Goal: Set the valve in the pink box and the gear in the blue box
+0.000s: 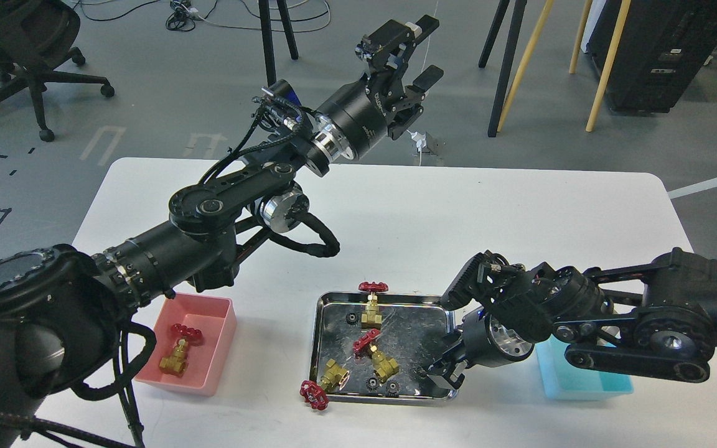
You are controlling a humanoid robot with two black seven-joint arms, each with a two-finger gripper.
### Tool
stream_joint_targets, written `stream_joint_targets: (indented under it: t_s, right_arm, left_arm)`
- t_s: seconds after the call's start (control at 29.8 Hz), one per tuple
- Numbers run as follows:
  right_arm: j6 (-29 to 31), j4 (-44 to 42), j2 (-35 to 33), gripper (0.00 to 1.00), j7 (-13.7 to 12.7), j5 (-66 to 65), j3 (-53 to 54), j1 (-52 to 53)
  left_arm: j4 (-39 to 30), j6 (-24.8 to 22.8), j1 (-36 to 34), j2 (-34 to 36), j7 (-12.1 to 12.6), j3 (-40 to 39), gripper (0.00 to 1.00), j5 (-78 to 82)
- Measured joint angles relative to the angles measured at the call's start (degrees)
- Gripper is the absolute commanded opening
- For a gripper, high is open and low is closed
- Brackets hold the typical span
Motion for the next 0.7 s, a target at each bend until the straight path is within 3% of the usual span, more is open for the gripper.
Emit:
stream_joint_targets:
  t_s: [0.7]
  right_arm:
    - [0.0, -4.4, 4.6, 0.49, -1.0, -0.5, -0.8, -2.9]
  left_arm:
    - [0.0, -0.2, 0.1, 0.0, 0.0, 0.0, 0.81, 0.0]
